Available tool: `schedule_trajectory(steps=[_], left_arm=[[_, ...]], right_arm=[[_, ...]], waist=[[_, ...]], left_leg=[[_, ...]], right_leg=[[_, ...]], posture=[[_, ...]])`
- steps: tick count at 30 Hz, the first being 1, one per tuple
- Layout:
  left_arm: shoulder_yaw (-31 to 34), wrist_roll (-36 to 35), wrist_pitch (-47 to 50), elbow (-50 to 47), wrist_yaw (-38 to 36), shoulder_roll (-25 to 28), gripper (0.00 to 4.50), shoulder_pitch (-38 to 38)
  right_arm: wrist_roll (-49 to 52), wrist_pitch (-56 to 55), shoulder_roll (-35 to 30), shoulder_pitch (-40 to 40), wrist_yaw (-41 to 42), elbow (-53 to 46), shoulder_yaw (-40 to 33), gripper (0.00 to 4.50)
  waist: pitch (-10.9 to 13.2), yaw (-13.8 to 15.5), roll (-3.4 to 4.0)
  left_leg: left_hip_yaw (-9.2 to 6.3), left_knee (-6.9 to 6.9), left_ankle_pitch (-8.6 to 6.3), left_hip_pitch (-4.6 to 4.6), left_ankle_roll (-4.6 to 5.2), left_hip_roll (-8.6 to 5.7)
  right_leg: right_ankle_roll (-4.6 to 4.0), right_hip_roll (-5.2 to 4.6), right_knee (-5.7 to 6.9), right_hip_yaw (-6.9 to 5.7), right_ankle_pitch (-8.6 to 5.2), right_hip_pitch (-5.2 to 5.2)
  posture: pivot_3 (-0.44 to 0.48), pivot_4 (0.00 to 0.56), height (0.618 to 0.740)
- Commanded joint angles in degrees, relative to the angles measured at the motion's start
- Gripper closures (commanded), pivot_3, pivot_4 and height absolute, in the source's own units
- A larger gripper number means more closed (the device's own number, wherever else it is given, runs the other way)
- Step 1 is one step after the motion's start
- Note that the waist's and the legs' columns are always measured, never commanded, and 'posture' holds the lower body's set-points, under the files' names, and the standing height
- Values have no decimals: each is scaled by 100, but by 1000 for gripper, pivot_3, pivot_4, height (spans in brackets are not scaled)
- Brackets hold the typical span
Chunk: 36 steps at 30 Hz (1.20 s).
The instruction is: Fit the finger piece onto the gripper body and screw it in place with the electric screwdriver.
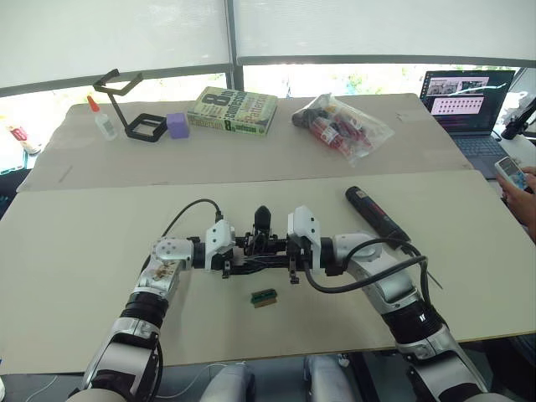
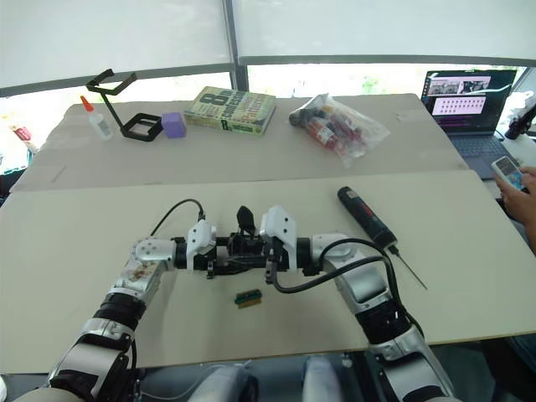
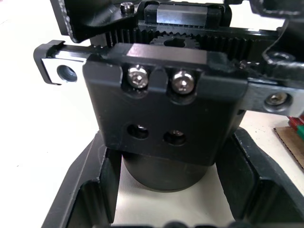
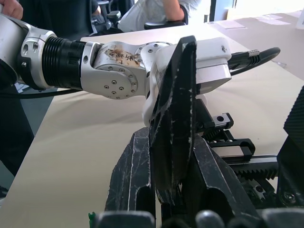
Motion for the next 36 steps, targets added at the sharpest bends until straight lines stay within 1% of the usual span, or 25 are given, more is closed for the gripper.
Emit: schedule_trajectory(steps=[1, 6, 12, 18, 22, 27, 36], left_arm=[[-151, 72, 54, -8, -80, 42, 2196, 141], [-160, 75, 60, -26, -58, 37, 2196, 158], [-163, 76, 67, -39, -43, 28, 2196, 177], [-165, 73, 83, -64, -33, 24, 2196, 204], [-168, 74, 95, -92, -31, 29, 2196, 240], [-175, 78, 113, -119, -10, 26, 2196, 264], [-201, 86, 151, -156, 16, 3, 2196, 262]], right_arm=[[5, 147, -168, -54, 31, -79, -150, 4119], [-8, 272, -233, -91, -2, -181, -151, 4119], [16, 397, -164, -31, -61, -373, -90, 4119], [180, 127, -49, -96, -74, -503, -341, 4119], [305, 168, -1, -151, -60, -649, -422, 4119], [213, 277, 63, -190, -117, -583, -283, 4119], [42, 280, 22, -29, -106, -348, -88, 4119]], waist=[[-1, -3, 0], [-4, -20, 3], [-5, -21, 2], [-4, -24, 2], [-5, -28, 3], [-5, -33, 3], [-5, -32, 3]], left_leg=[[0, 0, 0, 0, 0, 0], [1, 0, 0, 1, 0, 1], [0, 0, 0, 1, 0, 1], [0, 0, 0, 1, 0, 1], [0, -3, 0, 1, 0, 1], [0, -2, 0, 1, 0, 2], [0, -3, 0, 1, 0, 1]], right_leg=[[0, 0, 0, 0, 0, 0], [0, 0, 0, 1, 0, 0], [0, 0, 0, 1, 0, 0], [0, 0, 0, 1, 0, 0], [0, 0, 0, 1, 0, -2], [0, 0, 0, 1, 0, -1], [0, 0, 0, 0, 0, -1]], posture=[[0, 150, 740], [0, 150, 740], [0, 150, 740], [0, 150, 740], [0, 150, 740], [0, 150, 740], [0, 150, 740]])
